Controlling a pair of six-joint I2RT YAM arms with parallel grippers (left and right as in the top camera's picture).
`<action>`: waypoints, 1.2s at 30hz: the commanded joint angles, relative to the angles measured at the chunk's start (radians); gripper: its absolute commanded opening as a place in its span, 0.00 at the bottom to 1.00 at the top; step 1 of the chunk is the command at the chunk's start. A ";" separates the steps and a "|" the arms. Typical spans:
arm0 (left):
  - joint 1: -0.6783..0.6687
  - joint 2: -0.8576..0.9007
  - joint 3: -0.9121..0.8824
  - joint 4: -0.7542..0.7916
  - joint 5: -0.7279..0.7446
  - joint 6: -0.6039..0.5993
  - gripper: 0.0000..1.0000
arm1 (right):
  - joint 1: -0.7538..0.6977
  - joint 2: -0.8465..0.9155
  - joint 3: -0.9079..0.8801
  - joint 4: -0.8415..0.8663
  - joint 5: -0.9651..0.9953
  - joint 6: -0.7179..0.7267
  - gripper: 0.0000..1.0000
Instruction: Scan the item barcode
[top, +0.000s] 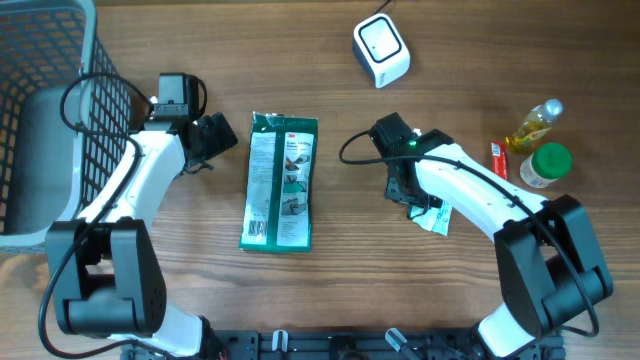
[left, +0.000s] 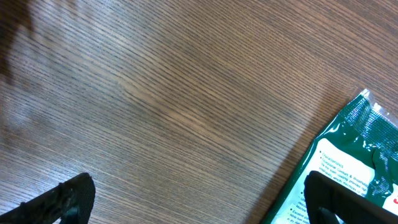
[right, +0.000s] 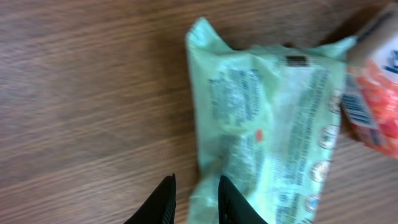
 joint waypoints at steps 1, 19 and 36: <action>0.005 -0.016 -0.005 0.003 -0.020 0.005 1.00 | 0.000 0.018 -0.009 0.036 -0.113 -0.009 0.23; 0.005 -0.016 -0.005 0.003 -0.020 0.005 1.00 | 0.086 0.018 -0.009 0.279 -0.453 -0.053 0.25; 0.005 -0.016 -0.005 0.003 -0.020 0.005 1.00 | 0.336 0.018 -0.009 0.589 -0.243 -0.064 0.48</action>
